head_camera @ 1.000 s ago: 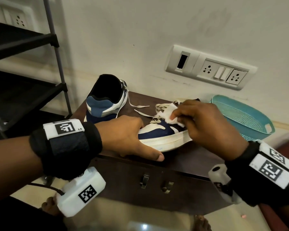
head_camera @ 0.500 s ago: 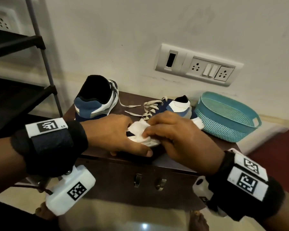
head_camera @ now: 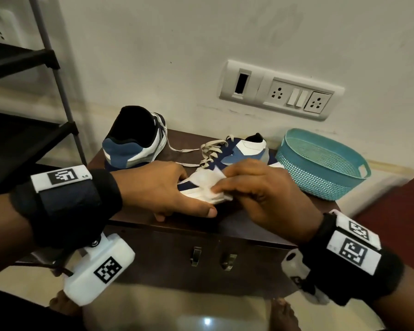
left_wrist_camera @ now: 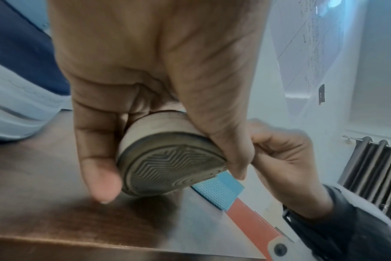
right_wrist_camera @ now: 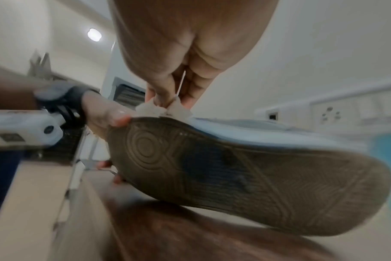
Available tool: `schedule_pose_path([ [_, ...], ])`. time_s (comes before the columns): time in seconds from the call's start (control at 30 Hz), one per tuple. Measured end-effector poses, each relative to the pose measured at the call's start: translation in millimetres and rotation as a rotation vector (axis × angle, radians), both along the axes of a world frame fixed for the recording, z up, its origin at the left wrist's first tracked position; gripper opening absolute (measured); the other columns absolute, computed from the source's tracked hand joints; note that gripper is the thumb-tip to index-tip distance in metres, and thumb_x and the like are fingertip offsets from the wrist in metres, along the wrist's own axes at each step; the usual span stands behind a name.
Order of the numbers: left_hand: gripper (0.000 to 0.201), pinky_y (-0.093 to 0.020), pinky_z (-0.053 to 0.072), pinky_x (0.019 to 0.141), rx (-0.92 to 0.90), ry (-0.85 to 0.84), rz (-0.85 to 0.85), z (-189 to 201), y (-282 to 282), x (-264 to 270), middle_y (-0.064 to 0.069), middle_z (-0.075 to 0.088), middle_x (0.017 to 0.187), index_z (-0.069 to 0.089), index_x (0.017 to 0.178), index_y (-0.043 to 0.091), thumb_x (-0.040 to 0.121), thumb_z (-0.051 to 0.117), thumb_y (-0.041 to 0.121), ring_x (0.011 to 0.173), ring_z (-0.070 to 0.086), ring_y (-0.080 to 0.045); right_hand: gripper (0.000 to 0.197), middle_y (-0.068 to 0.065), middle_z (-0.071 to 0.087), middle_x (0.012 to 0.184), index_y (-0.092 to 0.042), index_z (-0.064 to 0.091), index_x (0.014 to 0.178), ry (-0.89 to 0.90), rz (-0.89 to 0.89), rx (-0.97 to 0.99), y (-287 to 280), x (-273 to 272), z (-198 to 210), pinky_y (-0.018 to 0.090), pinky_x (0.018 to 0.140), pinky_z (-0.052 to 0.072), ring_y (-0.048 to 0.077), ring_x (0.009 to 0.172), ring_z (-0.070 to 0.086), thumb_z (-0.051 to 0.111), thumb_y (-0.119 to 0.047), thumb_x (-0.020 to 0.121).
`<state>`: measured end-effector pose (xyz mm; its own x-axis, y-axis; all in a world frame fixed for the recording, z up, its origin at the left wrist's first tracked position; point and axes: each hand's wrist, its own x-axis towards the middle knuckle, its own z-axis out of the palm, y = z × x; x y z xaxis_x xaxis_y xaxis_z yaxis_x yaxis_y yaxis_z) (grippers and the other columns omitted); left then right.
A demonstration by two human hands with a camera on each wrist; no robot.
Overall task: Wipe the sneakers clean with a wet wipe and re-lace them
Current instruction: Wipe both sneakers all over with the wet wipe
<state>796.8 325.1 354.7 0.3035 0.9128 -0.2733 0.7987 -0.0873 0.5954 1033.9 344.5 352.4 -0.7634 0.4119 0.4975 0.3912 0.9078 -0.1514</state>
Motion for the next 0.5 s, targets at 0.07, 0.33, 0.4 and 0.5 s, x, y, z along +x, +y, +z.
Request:
schedule_pose_path([
  [0.07,0.068,-0.032,0.060,0.061,-0.041,-0.017,0.023,0.9,0.4,-0.5,-0.004,0.075,0.073,0.063,0.099,0.022,0.061,0.077,0.077,0.059,0.073,-0.019,0.029,0.002,0.073,0.106,-0.017,0.080,0.104,-0.021,-0.100,0.028,14.8,19.3,0.6,0.025,0.085,0.051,0.014,0.102,0.064,0.055,-0.017,0.089],
  [0.33,0.071,-0.038,0.063,0.063,-0.087,-0.056,0.012,1.9,2.5,-0.3,-0.007,0.075,0.077,0.065,0.107,0.023,0.061,0.079,0.075,0.062,0.073,-0.022,0.023,-0.001,0.073,0.104,-0.015,0.079,0.105,0.082,-0.010,-0.051,-12.3,-8.4,-4.7,0.021,0.085,0.049,0.014,0.099,0.064,0.061,-0.009,0.092],
  [0.4,0.071,-0.039,0.063,0.063,-0.090,-0.048,0.000,2.7,2.0,-0.2,-0.007,0.075,0.078,0.065,0.108,0.024,0.062,0.078,0.076,0.061,0.073,-0.023,0.023,0.000,0.072,0.105,-0.015,0.079,0.106,0.066,0.027,-0.073,-10.1,-8.0,-4.5,0.020,0.087,0.049,0.013,0.101,0.064,0.065,-0.004,0.091],
  [0.5,0.067,-0.035,0.062,0.062,-0.091,-0.030,0.032,5.2,0.0,1.2,-0.005,0.075,0.074,0.063,0.103,0.022,0.064,0.076,0.074,0.056,0.071,-0.019,0.027,0.001,0.073,0.105,-0.016,0.081,0.104,0.041,-0.078,-0.019,11.8,16.4,-5.4,0.012,0.089,0.047,0.010,0.101,0.064,0.069,-0.003,0.084],
])
